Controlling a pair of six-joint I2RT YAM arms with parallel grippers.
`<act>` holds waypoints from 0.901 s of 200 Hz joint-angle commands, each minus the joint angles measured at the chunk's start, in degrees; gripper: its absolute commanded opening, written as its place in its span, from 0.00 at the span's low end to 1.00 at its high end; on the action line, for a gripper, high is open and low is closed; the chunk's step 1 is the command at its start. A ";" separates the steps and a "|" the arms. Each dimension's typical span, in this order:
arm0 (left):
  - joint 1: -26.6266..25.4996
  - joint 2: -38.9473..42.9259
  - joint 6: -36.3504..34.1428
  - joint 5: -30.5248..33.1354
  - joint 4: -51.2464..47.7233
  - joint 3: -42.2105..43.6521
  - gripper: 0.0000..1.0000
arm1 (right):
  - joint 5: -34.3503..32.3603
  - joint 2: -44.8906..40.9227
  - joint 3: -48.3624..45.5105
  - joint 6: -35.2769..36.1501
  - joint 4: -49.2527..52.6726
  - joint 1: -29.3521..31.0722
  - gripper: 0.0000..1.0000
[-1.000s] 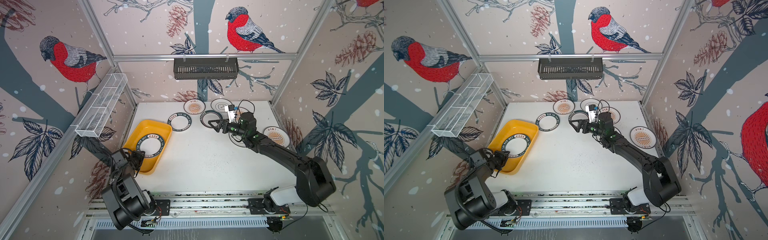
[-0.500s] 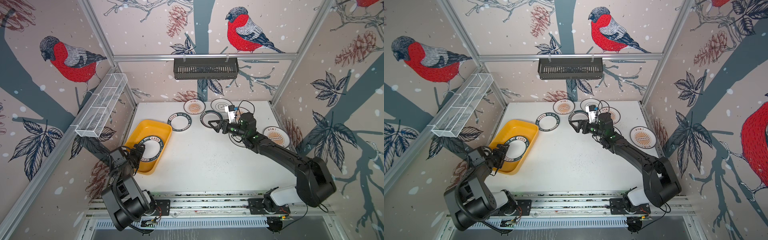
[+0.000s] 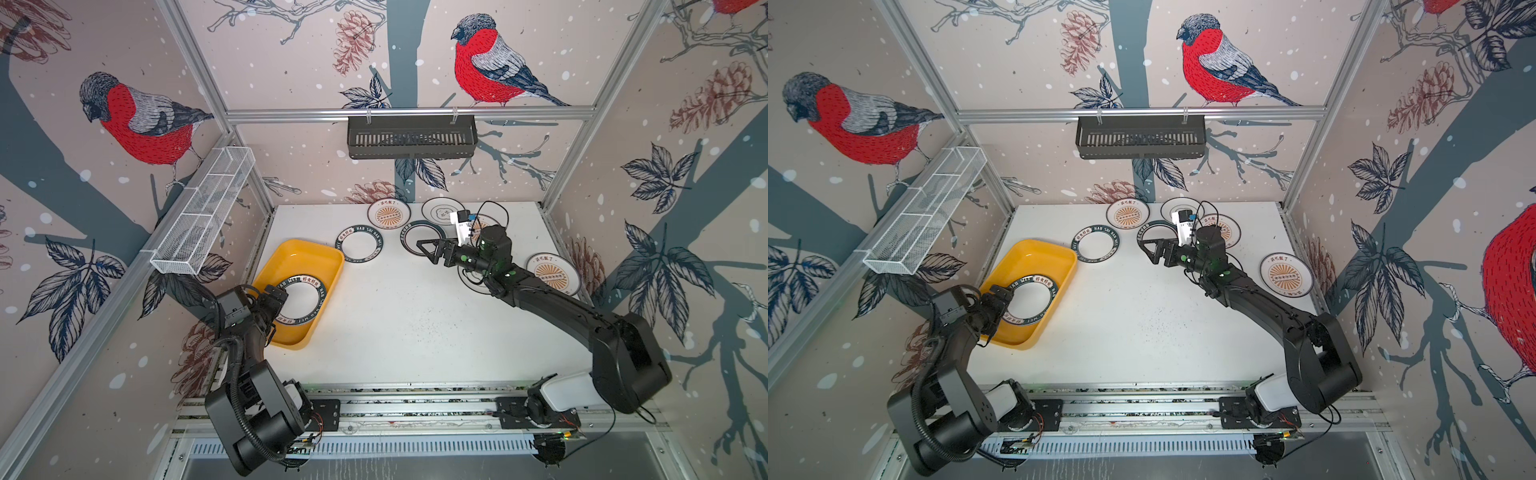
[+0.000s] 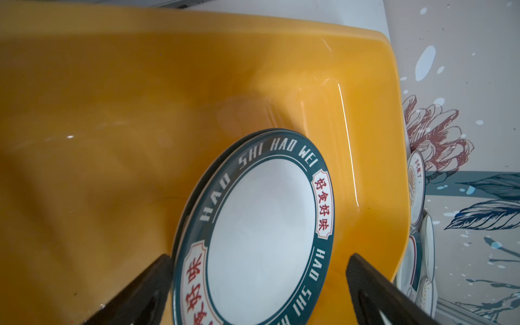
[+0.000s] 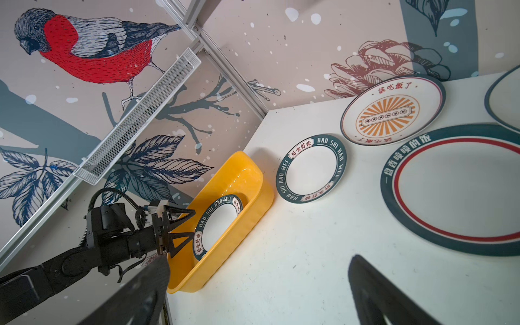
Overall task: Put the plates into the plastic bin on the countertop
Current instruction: 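Lower the plate into the yellow bin and open the left gripper, then raise the left gripper from the bin while the right gripper moves toward the cloud-pattern plate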
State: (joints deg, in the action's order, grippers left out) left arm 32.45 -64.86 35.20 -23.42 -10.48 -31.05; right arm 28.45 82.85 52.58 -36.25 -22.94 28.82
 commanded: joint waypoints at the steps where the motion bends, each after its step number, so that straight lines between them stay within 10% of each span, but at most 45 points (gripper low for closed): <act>1: -3.51 1.49 -2.05 3.83 -4.16 -2.02 0.96 | -3.85 0.81 0.87 -1.28 -0.88 0.27 0.99; 59: -7.94 10.01 -10.11 10.79 -18.68 -10.87 0.96 | -22.70 2.45 3.94 -2.05 7.29 2.66 0.99; 180: -14.83 16.65 -8.28 -10.73 -10.78 -22.99 0.96 | -30.20 -0.97 1.24 -6.78 9.60 0.06 0.99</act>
State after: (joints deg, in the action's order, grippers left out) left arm 19.79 -48.42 25.12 -28.32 -27.07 -52.36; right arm 1.96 83.42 54.48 -42.06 -14.61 29.69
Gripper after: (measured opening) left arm 0.961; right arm 0.995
